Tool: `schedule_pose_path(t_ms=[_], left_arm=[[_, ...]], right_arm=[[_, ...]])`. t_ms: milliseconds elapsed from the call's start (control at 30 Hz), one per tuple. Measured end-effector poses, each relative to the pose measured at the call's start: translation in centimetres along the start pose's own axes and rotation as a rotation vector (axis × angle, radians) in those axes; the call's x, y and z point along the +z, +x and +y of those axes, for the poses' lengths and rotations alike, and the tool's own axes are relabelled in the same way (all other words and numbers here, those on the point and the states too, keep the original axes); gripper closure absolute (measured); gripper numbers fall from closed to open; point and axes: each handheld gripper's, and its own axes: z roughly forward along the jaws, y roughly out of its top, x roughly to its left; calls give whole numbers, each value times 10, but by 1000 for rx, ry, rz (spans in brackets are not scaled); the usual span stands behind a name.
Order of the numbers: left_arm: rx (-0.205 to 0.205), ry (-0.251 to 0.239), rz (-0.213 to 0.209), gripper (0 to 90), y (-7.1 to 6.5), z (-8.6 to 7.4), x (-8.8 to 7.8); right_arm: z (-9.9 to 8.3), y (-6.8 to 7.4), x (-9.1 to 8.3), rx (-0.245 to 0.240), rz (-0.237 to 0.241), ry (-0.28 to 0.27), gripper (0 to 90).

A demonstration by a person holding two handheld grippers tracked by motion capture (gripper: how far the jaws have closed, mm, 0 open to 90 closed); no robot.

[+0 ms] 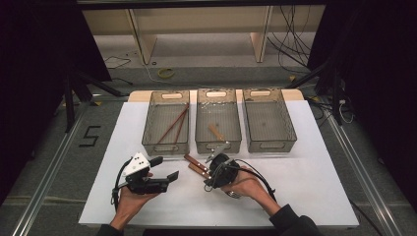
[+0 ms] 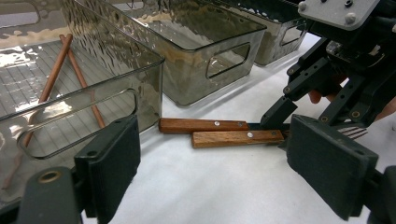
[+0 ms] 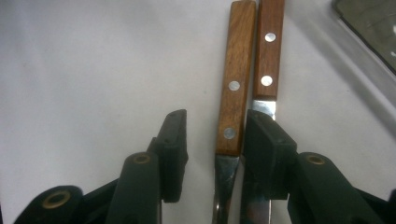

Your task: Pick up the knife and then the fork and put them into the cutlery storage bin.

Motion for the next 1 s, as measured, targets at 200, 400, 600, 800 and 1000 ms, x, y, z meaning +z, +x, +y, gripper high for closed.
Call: schedule_pose_path(t_ms=[200,400,600,800,1000], left_arm=[[11,6,-1,169,-1,0,0],[7,6,-2,169,-2,-1,0],[8,6,-2,169,-2,-1,0],[9,4,-2,169,-2,0,0],[12,4,-1,169,-2,0,0]], right_arm=[[1,2,1,-19,-19,7,621],[2,5,4,-34,-26,18,645],[5,10,8,-59,-62,35,680],[5,12,9,-67,-89,41,736],[5,14,9,-74,-105,42,773]])
